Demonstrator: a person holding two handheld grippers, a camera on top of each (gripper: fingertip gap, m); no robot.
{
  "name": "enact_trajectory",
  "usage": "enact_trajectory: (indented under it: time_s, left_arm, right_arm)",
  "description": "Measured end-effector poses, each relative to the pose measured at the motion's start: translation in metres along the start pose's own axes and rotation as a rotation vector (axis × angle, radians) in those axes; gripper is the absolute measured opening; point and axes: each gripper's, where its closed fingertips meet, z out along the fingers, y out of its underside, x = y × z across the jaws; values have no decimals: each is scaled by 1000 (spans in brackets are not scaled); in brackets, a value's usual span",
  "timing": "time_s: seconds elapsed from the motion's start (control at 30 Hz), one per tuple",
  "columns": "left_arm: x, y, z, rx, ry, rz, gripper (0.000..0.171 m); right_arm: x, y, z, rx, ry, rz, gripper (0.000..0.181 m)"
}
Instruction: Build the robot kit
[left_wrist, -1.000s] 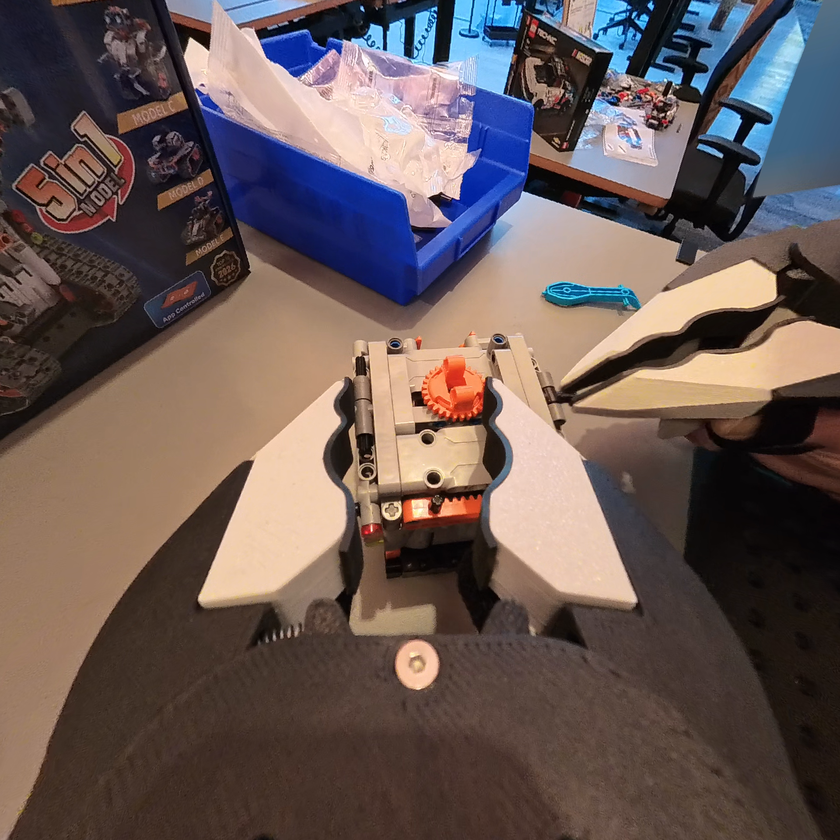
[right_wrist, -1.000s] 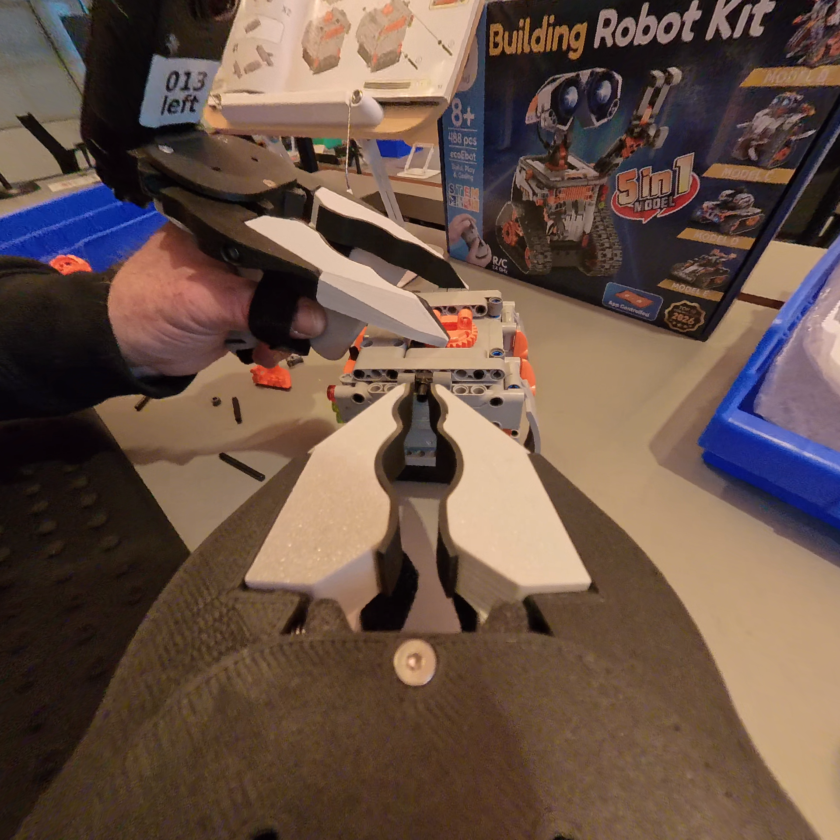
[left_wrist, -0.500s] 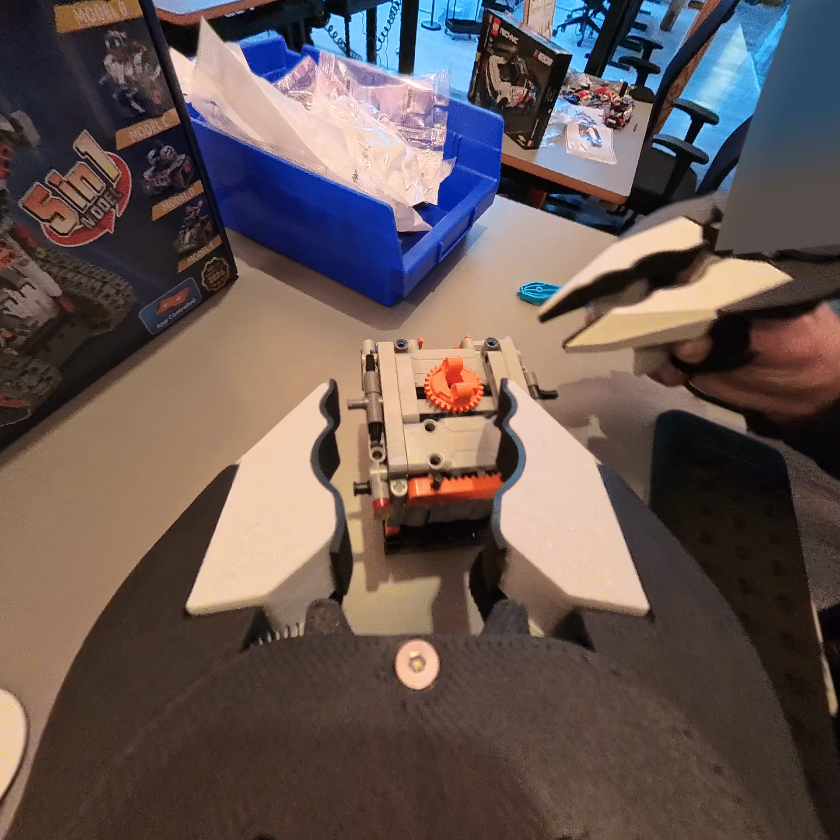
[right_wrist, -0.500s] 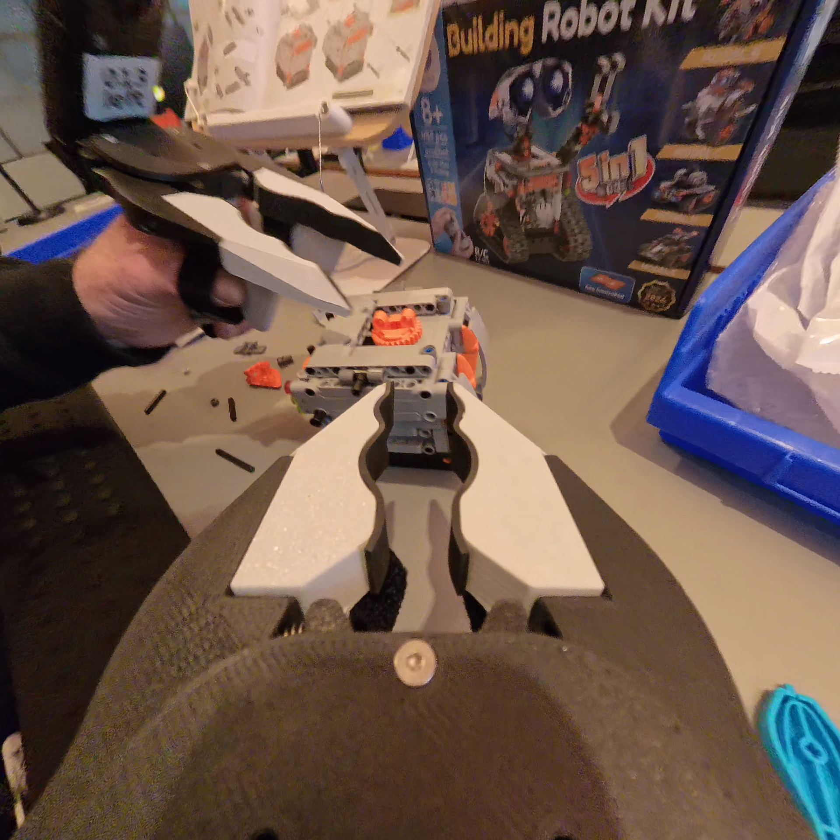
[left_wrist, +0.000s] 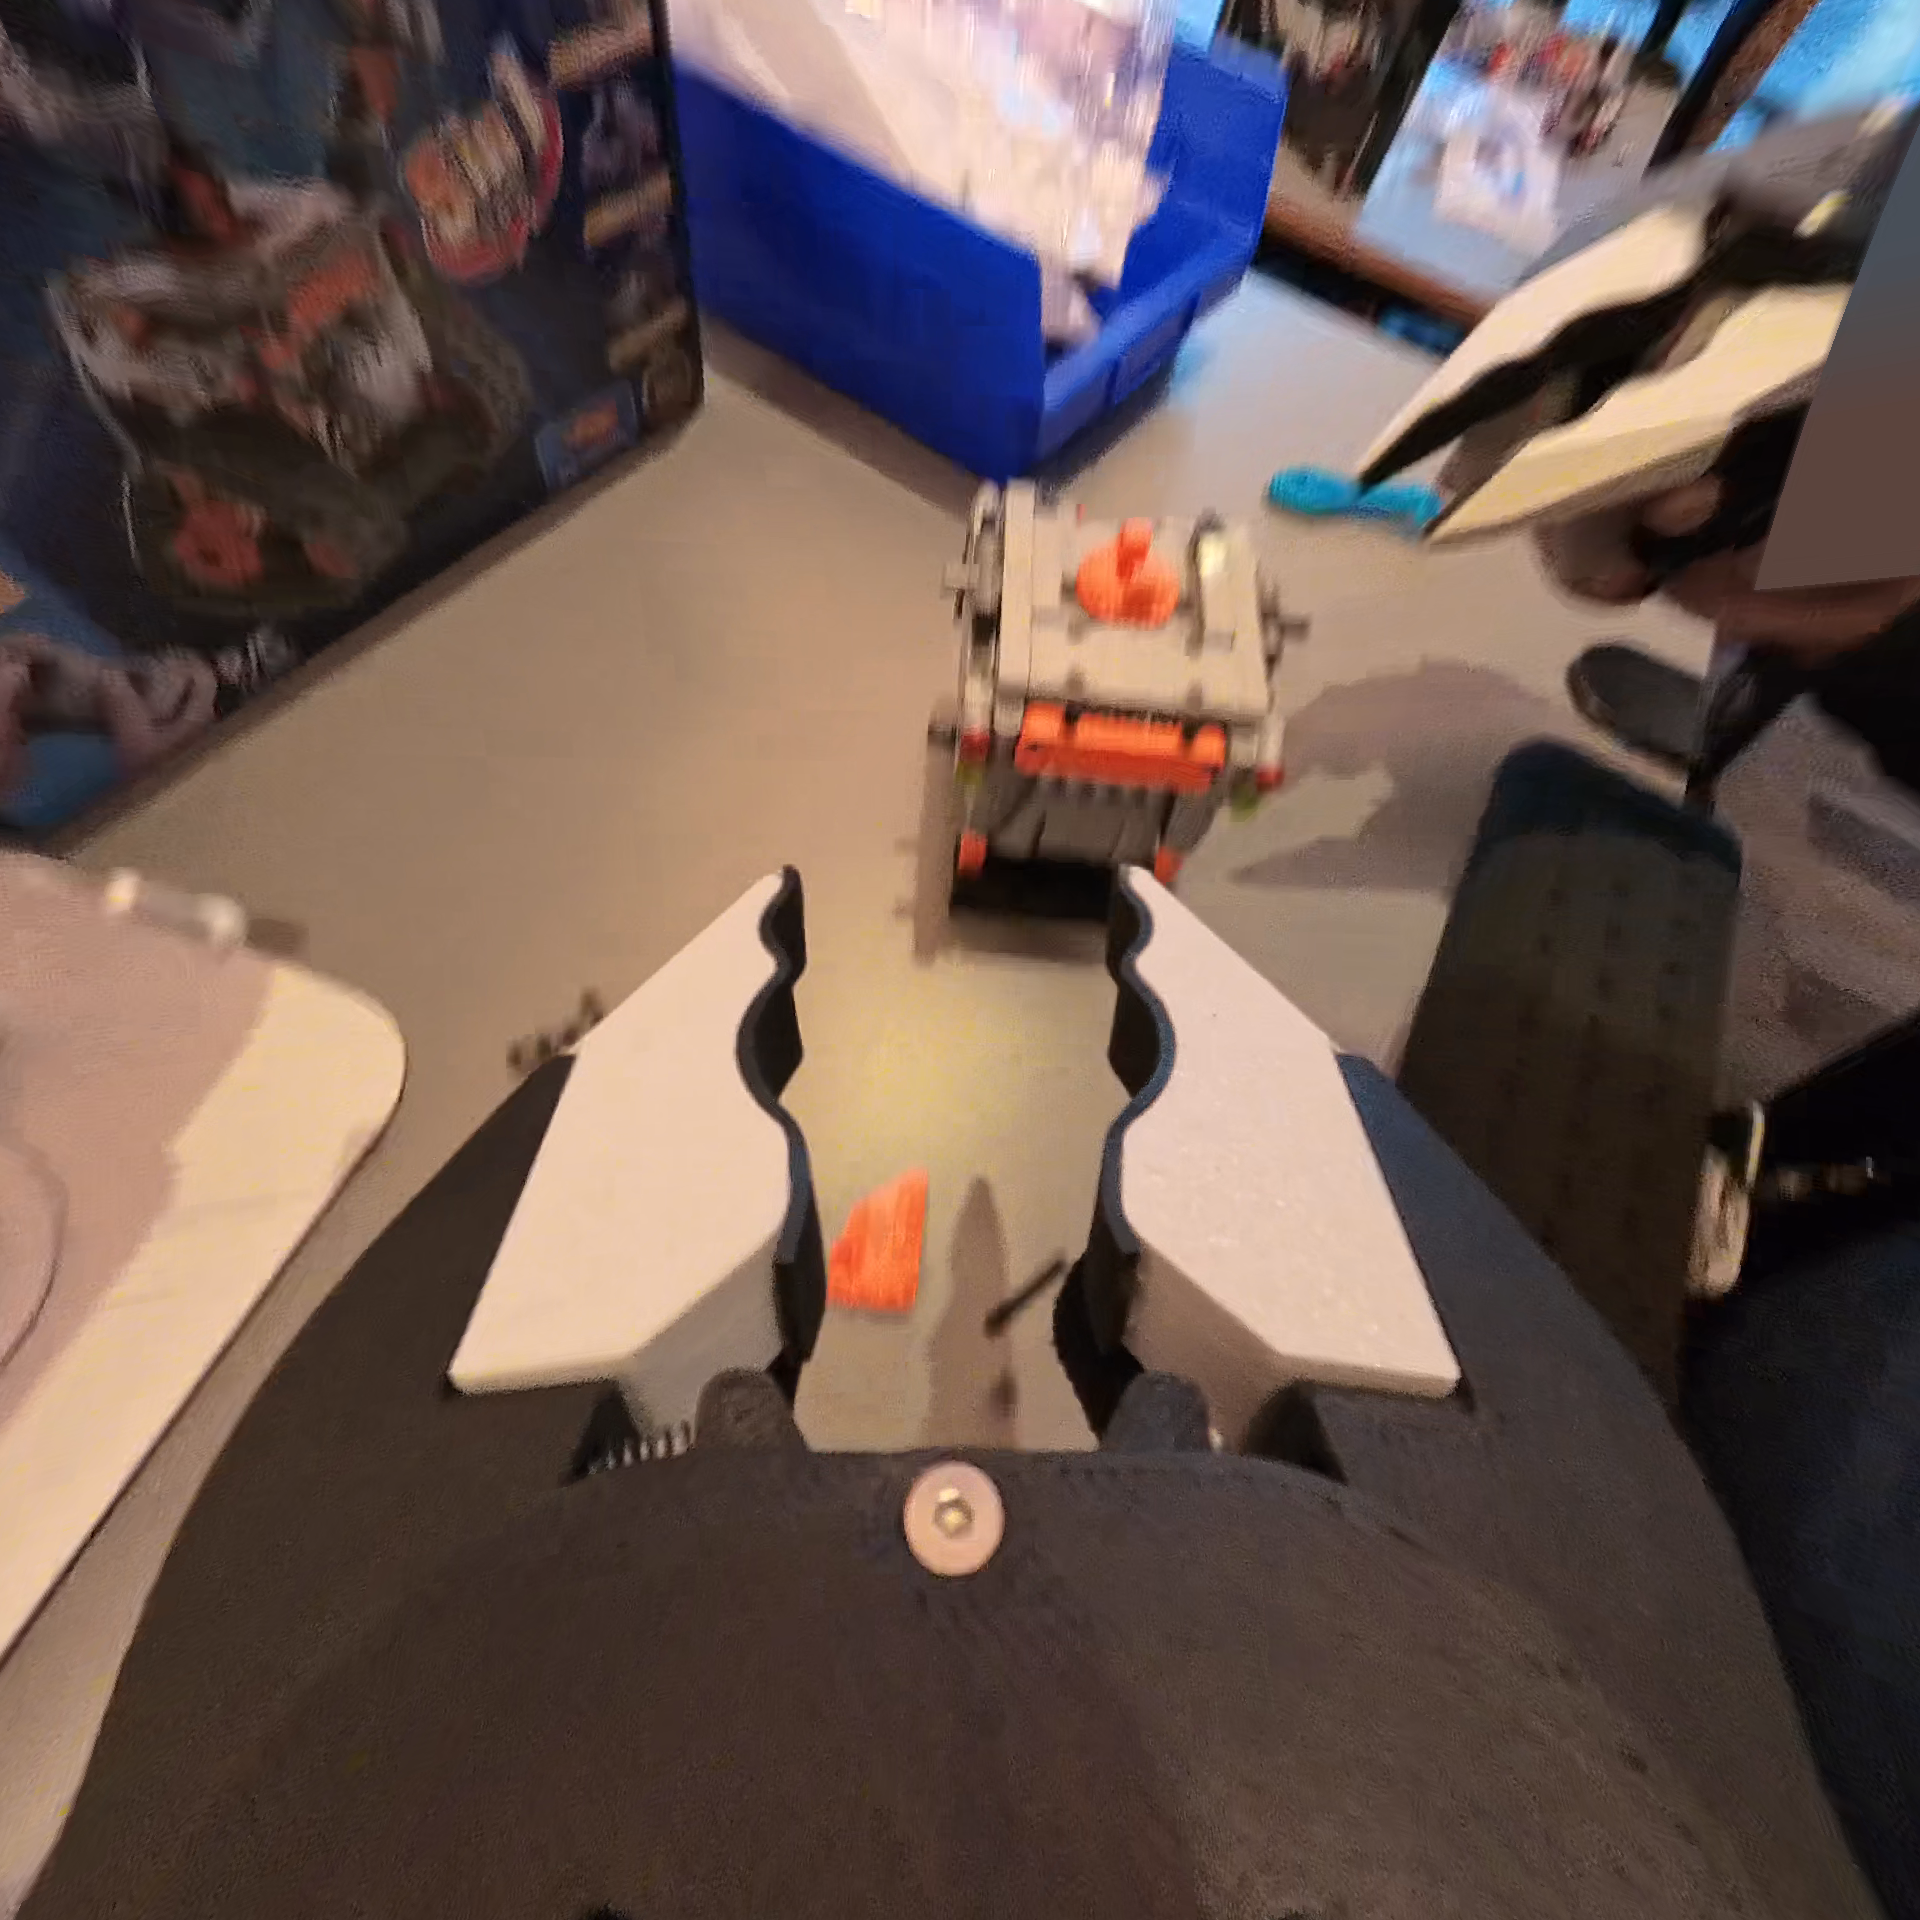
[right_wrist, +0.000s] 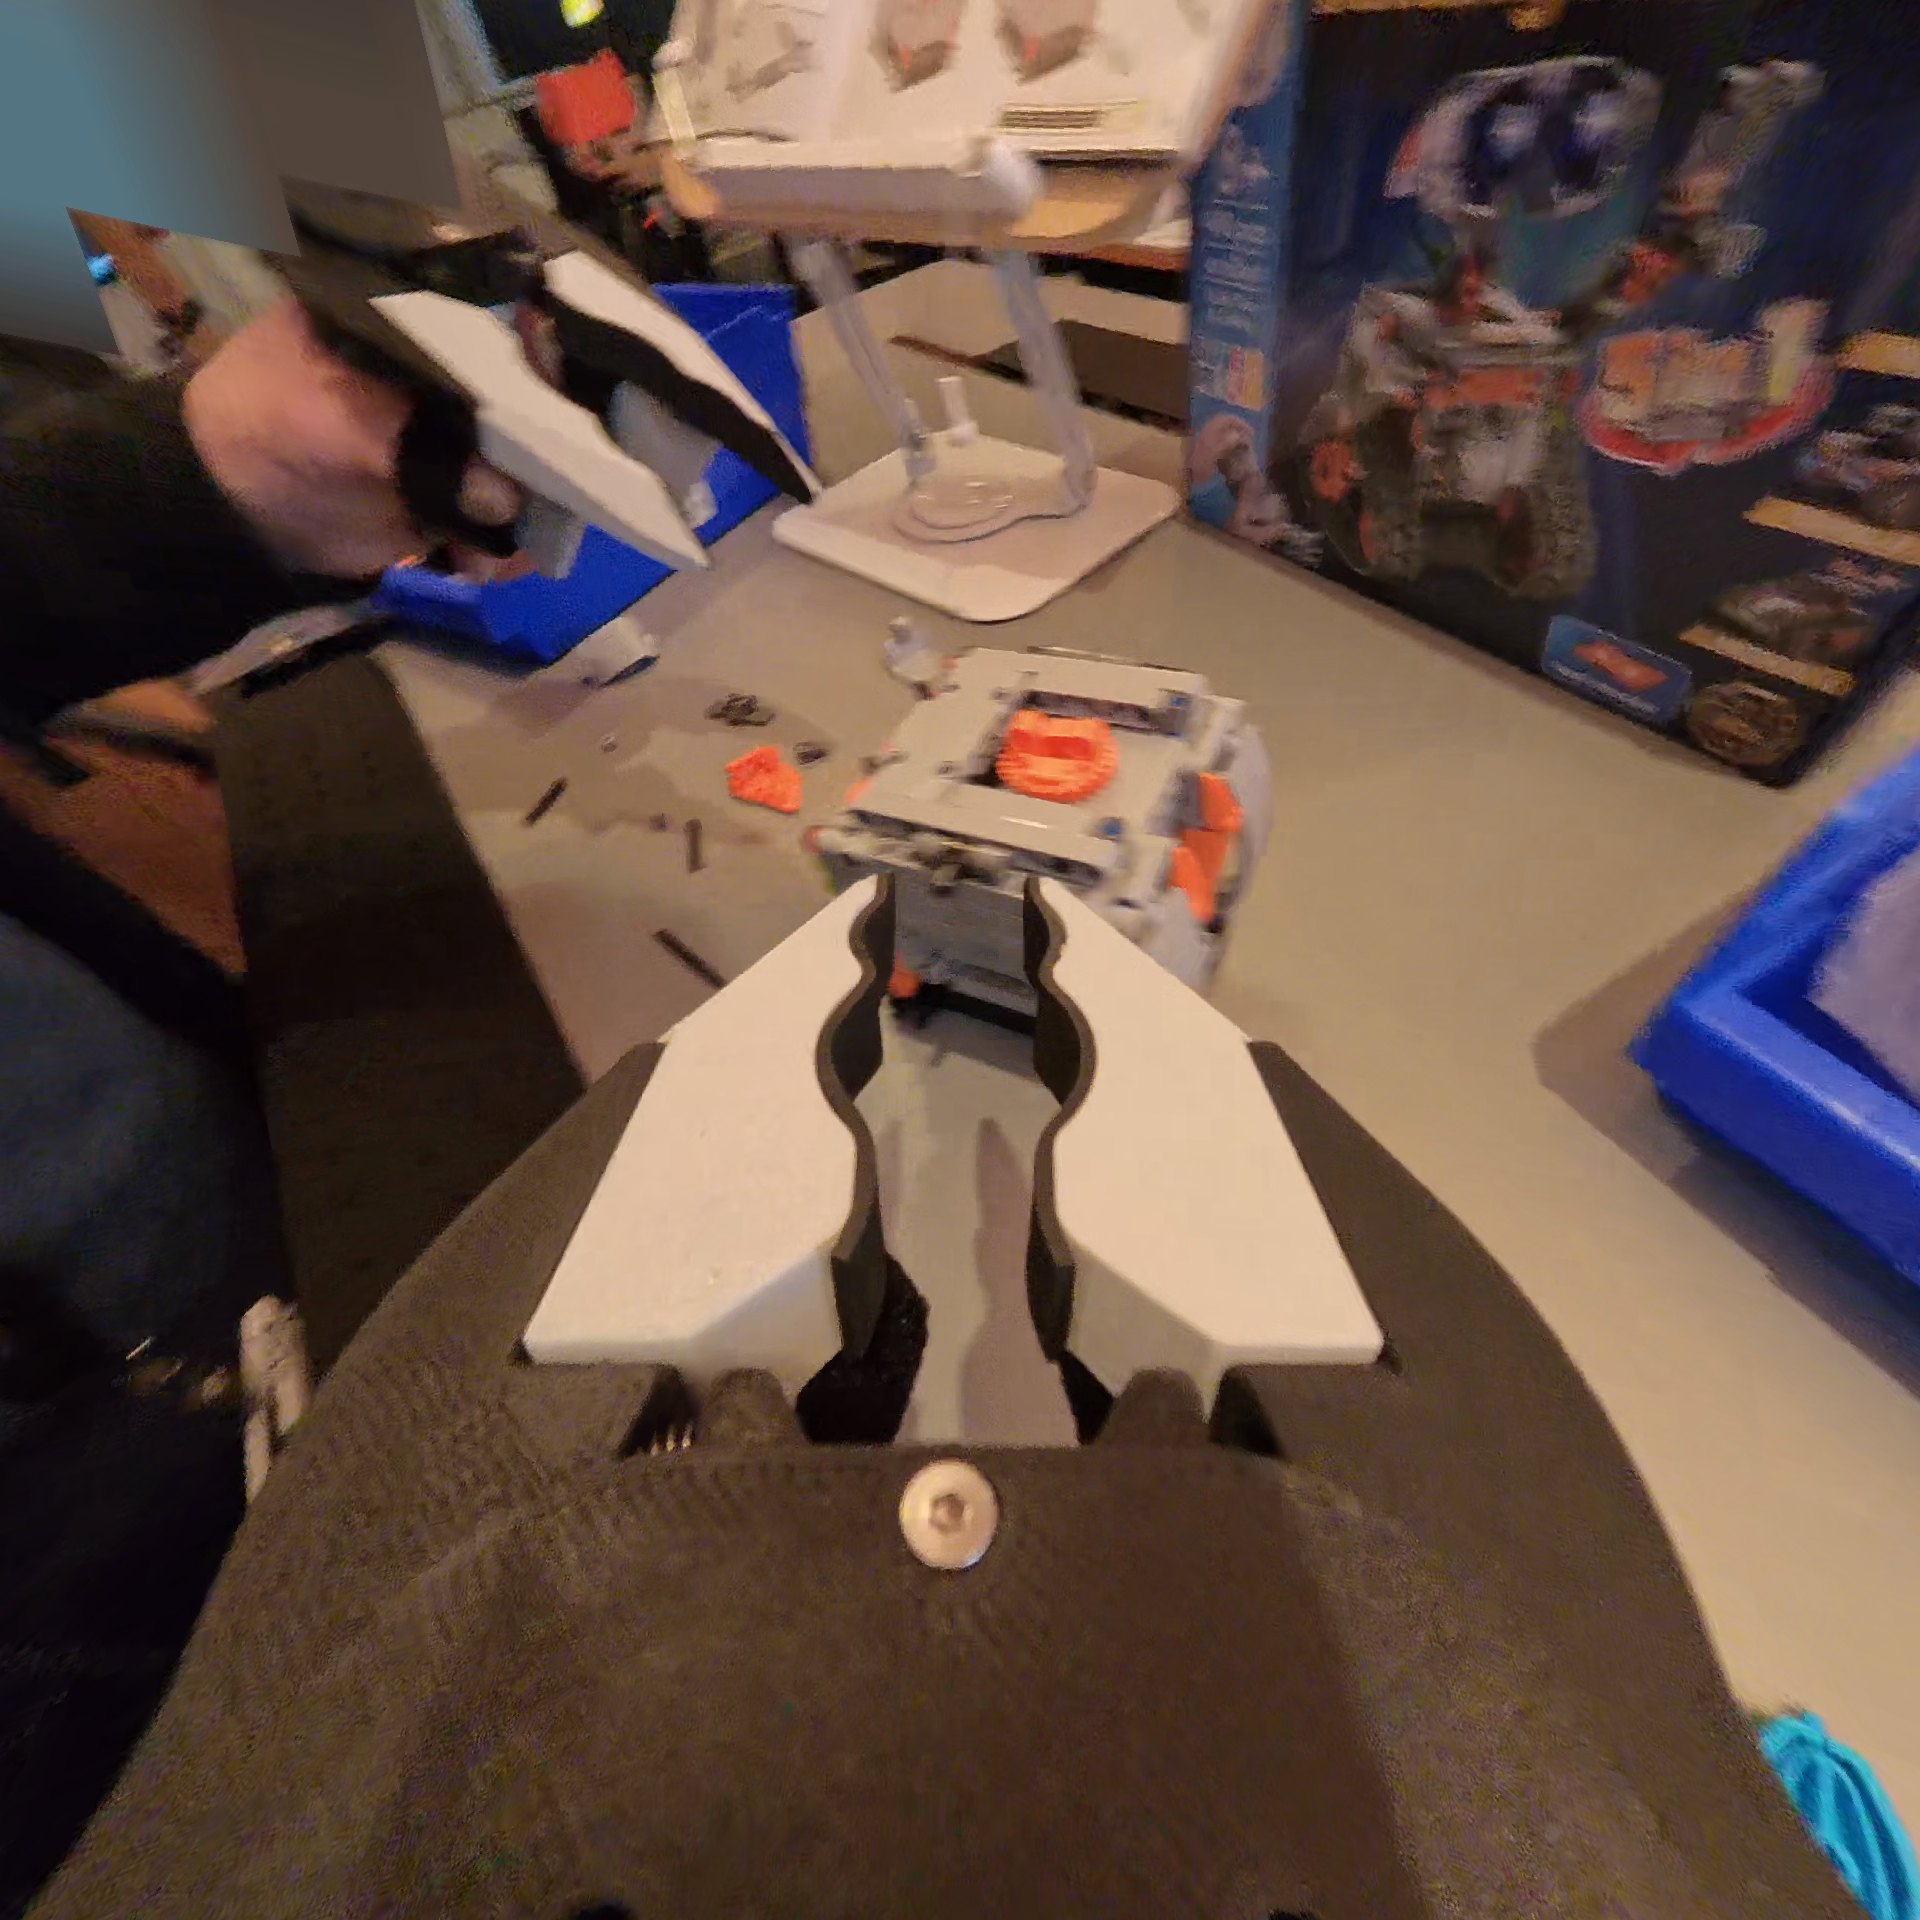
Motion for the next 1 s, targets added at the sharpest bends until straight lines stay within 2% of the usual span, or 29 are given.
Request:
enact_trajectory:
  time_s: [0.1,0.17,0.23,0.33,0.43,0.5,0.63,0.77,0.93,1.0]
  left_arm:
    - [14,45,-14,-129,40,21,43]
    - [32,75,-8,-204,78,19,39]
    - [56,96,7,-250,129,44,35]
    - [73,120,30,-329,132,142,29]
    - [73,135,42,-387,96,188,18]
    - [72,134,44,-385,75,225,3]
    - [74,131,46,-363,85,225,1]
    - [89,86,39,-237,98,336,1]
    - [107,44,39,-198,154,445,1]
    - [114,33,41,-187,179,456,1]
  right_arm:
    - [-47,10,15,-96,-129,-61,16]
    - [-69,29,38,-189,-169,-82,18]
    - [-85,43,58,-214,-212,-89,14]
    - [-90,55,71,-226,-218,-52,13]
    - [-88,57,72,-209,-202,-17,13]
    - [-85,60,70,-210,-191,-10,11]
    - [-79,63,64,-215,-160,5,12]
    - [-72,48,53,-157,-158,39,20]
    - [-76,33,40,-219,-134,-268,24]
    - [-73,37,39,-304,-90,-400,25]
